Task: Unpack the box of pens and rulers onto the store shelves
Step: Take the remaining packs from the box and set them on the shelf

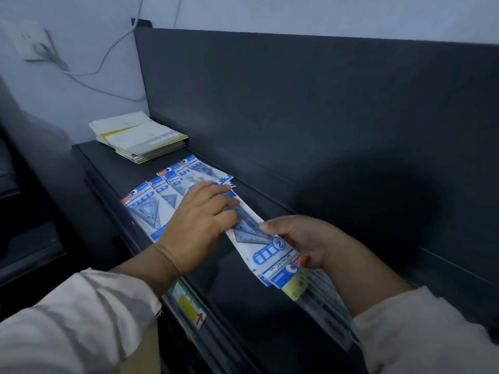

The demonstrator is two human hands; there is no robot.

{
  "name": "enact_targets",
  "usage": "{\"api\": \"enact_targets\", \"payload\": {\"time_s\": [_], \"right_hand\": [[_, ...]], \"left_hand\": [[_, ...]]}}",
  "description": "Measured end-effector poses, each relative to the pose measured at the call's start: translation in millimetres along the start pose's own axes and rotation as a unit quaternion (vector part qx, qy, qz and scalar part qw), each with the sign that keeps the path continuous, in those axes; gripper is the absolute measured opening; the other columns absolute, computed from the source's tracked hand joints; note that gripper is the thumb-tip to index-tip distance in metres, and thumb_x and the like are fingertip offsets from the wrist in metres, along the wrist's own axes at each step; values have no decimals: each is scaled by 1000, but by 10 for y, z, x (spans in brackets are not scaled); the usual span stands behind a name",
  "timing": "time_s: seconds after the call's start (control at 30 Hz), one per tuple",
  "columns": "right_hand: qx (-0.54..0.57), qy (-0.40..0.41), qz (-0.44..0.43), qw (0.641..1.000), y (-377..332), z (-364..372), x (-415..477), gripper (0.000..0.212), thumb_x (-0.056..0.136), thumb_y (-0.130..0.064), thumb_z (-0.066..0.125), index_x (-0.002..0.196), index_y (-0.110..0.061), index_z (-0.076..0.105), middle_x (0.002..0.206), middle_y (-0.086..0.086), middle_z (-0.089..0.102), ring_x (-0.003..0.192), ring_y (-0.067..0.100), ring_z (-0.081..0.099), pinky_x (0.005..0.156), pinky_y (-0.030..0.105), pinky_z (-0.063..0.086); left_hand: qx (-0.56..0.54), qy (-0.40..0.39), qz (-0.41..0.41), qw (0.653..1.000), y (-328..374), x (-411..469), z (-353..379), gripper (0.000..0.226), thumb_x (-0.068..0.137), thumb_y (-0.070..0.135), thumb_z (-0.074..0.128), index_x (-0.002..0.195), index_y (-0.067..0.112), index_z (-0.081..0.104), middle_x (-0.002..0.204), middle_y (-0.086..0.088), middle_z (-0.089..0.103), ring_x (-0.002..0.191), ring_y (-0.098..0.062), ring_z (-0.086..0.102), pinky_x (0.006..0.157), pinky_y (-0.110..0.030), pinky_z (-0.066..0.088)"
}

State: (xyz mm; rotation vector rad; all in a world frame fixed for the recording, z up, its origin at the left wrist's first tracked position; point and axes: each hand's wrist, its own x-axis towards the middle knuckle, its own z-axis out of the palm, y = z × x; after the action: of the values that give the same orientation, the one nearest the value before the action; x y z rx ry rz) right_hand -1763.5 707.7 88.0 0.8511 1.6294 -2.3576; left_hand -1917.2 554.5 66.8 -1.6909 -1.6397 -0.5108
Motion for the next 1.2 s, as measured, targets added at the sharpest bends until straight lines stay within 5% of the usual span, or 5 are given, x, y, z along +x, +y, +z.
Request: {"api": "enact_targets", "payload": {"time_s": [0.37, 0.57, 0.73, 1.03, 1.2], "right_hand": [[2, 44, -94, 995, 55, 82, 197, 15, 86, 0, 61, 99, -7, 57, 85, 15, 71, 71, 28, 69, 65, 41, 56], [24, 96, -141, 985, 17, 144, 243, 24, 87, -1, 63, 109, -9, 58, 101, 17, 70, 84, 33, 69, 70, 49, 58], [7, 71, -160, 985, 52, 236, 294, 26, 84, 2, 64, 107, -11, 61, 103, 14, 71, 93, 33, 69, 81, 49, 56], [-51, 244, -286, 925, -174, 205, 228, 59, 82, -16, 72, 133, -25, 43, 126, -7, 51, 104, 7, 58, 78, 25, 46], [-192, 238, -326, 894, -189, 498, 214, 70, 78, -17, 77, 138, -27, 42, 135, -9, 46, 124, 7, 43, 96, 27, 40]], "left_hand": [[-28, -9, -248, 968, -22, -87, 27, 41, 80, 10, 65, 120, 17, 58, 131, -13, 52, 120, -33, 46, 98, -40, 33], [-494, -88, -641, 580, 75, 170, -107, 37, 91, 43, 56, 115, 16, 61, 105, -3, 69, 95, -24, 66, 87, -40, 50], [-603, -68, -621, 497, 211, 278, -91, 24, 87, 6, 64, 110, 6, 60, 96, -16, 73, 85, -35, 70, 76, -47, 56], [-158, -278, -375, 870, -280, 215, -385, 16, 85, 16, 61, 76, 24, 50, 75, 6, 61, 75, -16, 59, 60, -25, 40], [68, -341, -192, 918, -532, 119, -513, 25, 87, 20, 49, 108, 32, 55, 103, 4, 64, 103, -22, 52, 84, -32, 37]]}}
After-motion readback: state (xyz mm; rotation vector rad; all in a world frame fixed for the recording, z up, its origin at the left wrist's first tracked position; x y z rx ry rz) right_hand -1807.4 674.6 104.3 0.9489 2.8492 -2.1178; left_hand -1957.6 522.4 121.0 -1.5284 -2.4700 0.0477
